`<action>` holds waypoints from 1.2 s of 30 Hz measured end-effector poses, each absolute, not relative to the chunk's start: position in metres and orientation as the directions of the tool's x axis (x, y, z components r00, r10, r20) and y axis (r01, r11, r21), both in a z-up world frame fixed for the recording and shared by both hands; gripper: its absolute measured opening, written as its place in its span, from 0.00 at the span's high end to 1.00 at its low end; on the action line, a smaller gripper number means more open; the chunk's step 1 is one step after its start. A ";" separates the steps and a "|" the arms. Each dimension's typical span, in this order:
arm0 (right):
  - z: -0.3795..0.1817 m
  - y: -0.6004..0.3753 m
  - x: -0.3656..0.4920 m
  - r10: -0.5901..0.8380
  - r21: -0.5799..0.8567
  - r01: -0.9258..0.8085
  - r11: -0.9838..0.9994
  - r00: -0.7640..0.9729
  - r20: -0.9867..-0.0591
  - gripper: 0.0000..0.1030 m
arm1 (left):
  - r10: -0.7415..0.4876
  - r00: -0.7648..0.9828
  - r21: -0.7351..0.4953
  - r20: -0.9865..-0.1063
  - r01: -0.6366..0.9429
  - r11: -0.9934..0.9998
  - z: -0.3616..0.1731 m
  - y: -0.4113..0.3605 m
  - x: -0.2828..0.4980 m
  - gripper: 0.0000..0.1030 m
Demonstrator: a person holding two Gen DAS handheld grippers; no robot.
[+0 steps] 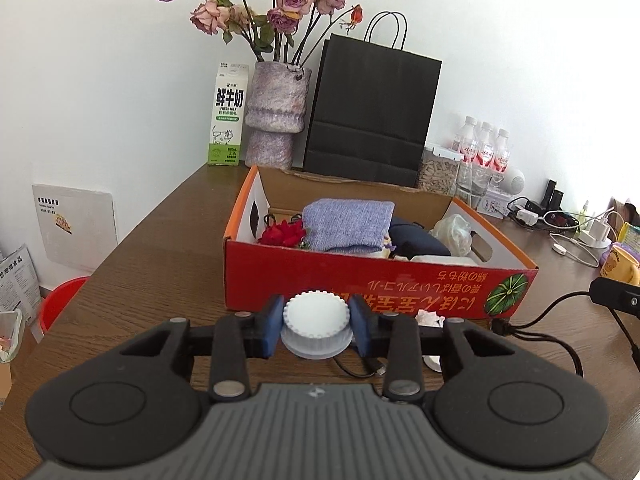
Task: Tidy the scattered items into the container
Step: 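Carry the white cap and black cable over the box with both grippers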
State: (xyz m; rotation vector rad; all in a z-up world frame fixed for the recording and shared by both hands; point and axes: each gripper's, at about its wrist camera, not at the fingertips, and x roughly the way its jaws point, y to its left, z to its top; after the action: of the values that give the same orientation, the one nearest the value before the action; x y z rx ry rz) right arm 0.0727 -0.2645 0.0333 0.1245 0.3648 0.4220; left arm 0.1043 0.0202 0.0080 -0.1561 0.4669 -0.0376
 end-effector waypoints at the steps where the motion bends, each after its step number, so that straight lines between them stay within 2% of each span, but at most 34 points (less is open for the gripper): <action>1: 0.036 -0.265 0.072 0.421 0.190 -0.379 0.906 0.851 -0.313 0.99 | -0.074 0.896 -0.157 -0.438 0.005 0.988 0.011 0.020 0.103 0.65; 10: 0.046 -0.265 0.072 0.426 0.185 -0.387 0.903 0.860 -0.280 0.99 | -0.086 0.916 -0.162 -0.391 0.023 0.986 0.027 0.016 0.095 0.65; 25: 0.144 -0.248 0.107 0.436 0.091 -0.431 0.898 0.899 -0.035 0.99 | -0.104 0.966 -0.167 -0.237 0.064 0.984 0.087 0.002 0.118 0.65; 32: 0.164 -0.232 0.173 0.403 0.097 -0.398 0.912 0.914 -0.042 1.00 | -0.075 0.974 -0.176 -0.213 0.037 0.984 0.103 -0.004 0.160 0.65; 36: 0.147 -0.226 0.212 0.400 0.123 -0.386 0.914 0.909 -0.115 1.00 | -0.069 0.961 -0.218 -0.269 0.009 0.976 0.091 -0.001 0.184 0.65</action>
State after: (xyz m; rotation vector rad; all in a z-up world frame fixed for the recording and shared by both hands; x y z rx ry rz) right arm 0.2121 -0.2256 0.1469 0.0988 0.1394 0.4058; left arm 0.1843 -0.0008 0.0910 -0.2165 0.2794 -0.0402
